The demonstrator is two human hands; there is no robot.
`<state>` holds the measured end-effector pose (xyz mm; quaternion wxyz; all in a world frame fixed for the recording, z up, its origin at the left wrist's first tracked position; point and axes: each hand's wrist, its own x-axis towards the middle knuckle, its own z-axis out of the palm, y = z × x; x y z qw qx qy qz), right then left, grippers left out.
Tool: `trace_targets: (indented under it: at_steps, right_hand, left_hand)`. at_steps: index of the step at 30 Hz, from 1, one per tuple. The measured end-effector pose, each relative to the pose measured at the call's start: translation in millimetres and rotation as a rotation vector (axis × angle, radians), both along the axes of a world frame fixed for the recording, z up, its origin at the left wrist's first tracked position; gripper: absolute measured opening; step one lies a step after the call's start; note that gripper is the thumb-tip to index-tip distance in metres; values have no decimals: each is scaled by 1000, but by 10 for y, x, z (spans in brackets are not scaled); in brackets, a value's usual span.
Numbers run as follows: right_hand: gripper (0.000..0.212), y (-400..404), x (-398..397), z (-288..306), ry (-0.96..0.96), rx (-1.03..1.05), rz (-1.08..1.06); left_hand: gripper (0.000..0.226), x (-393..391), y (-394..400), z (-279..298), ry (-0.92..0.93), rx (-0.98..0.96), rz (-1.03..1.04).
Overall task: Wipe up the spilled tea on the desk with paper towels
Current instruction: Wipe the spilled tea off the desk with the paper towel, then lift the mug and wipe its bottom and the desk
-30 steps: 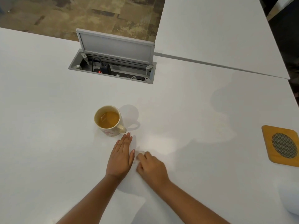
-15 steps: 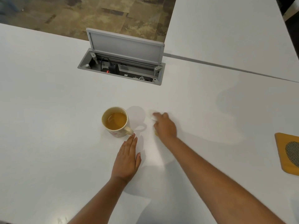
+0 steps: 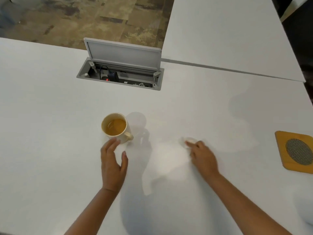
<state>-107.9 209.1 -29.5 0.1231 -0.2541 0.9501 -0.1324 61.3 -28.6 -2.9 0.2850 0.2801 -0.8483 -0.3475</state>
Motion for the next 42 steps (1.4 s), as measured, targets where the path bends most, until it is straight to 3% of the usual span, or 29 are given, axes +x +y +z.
trace_targets:
  at_steps: [3,8,10,13,15,17,25,29,38,42]
  right_hand:
    - [38,310,-56,16,45,43,-249]
    - [34,159,403,29,14,81,-347]
    - [37,-76,646,41,-15,46,-300]
    - [44,-499,996,48,-177,58,-37]
    - [36,-726,1146,65,-368,-56,110]
    - [29,-864,1168,120,-550,-242,58]
    - [18,-622,725,281,-1176,-885,-693]
    - [18,-384,655,333,-1294,-1158,-930]
    - [19,-175,634,351,-1354,-1340,-936]
    - [31,-183,614,337,-1357,-1421,-964]
  left_hand:
    - [57,-104,-227,76,-5,-51,84]
    - [91,-198,-400,49,-98,62,138]
    - [99,-207,-426,13,-106,129,118]
    - [111,-227,-461,-19,-106,277,94]
    - [119,-259,-467,-13,-102,337,71]
    - [123,-296,-484,9,-119,356,49]
    - [128,-411,-700,70,-219,386,29]
    - [125,-399,-674,144,-238,351,59]
    - [126,-409,-454,371,-202,387,100]
    - [126,-406,-218,498,-157,391,45]
